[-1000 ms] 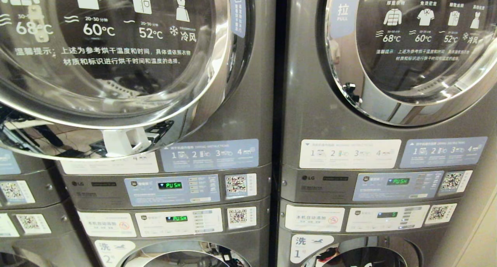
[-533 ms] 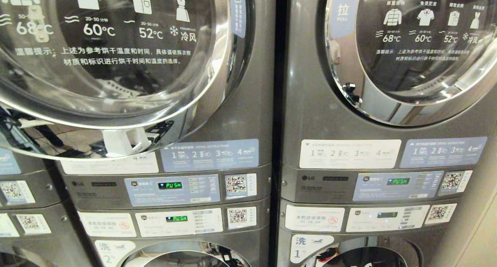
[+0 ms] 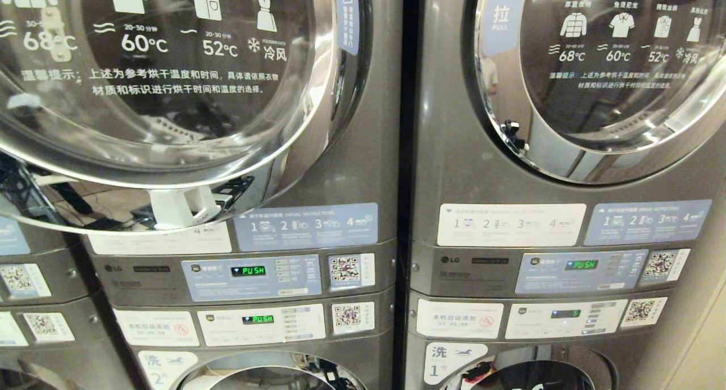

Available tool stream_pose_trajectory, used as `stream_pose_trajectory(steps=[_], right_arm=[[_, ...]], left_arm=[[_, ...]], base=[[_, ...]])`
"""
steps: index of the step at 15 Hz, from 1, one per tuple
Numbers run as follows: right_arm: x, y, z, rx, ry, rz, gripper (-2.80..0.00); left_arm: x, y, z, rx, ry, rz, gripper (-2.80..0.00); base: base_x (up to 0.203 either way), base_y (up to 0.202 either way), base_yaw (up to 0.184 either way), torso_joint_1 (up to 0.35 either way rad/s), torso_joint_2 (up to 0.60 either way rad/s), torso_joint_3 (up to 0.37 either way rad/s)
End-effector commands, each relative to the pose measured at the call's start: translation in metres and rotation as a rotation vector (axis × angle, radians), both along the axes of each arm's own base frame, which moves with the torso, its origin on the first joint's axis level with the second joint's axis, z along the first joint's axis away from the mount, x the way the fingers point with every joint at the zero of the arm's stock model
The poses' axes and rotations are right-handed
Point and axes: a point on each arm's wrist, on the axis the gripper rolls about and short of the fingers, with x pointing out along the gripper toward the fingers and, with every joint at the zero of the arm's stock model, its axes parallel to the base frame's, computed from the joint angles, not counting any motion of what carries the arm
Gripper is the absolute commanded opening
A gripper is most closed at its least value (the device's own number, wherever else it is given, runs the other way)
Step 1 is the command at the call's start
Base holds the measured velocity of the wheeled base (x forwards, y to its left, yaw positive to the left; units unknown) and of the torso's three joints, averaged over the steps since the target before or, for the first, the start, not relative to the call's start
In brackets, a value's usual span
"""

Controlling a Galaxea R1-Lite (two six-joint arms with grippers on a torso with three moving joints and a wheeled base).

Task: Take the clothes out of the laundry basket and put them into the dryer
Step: Open the dryer

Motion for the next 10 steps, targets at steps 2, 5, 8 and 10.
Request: stream_pose_trajectory(steps=[2, 5, 8, 10], right_arm=[[0.000, 0.000, 0.000, 0.000, -0.001, 0.000, 0.00], [0.000, 0.000, 0.000, 0.000, 0.002, 0.000, 0.00], [0.000, 0.000, 0.000, 0.000, 0.002, 0.000, 0.00], [0.000, 0.000, 0.000, 0.000, 0.002, 0.000, 0.00]], left_arm=[[0.004, 0.001, -0.005, -0.027, 0.018, -0.060, -2.80], [0.006, 0.003, -0.015, -0.032, 0.044, -0.070, -2.80], [0.007, 0.011, -0.018, -0.011, 0.064, -0.012, -2.80], [0.016, 0.025, -0.018, 0.014, 0.088, 0.042, -2.80]], base=[[0.000, 0.000, 0.000, 0.000, 0.00, 0.000], [0.000, 0.000, 0.000, 0.000, 0.00, 0.000], [0.000, 0.000, 0.000, 0.000, 0.00, 0.000], [0.000, 0.000, 0.000, 0.000, 0.00, 0.000]])
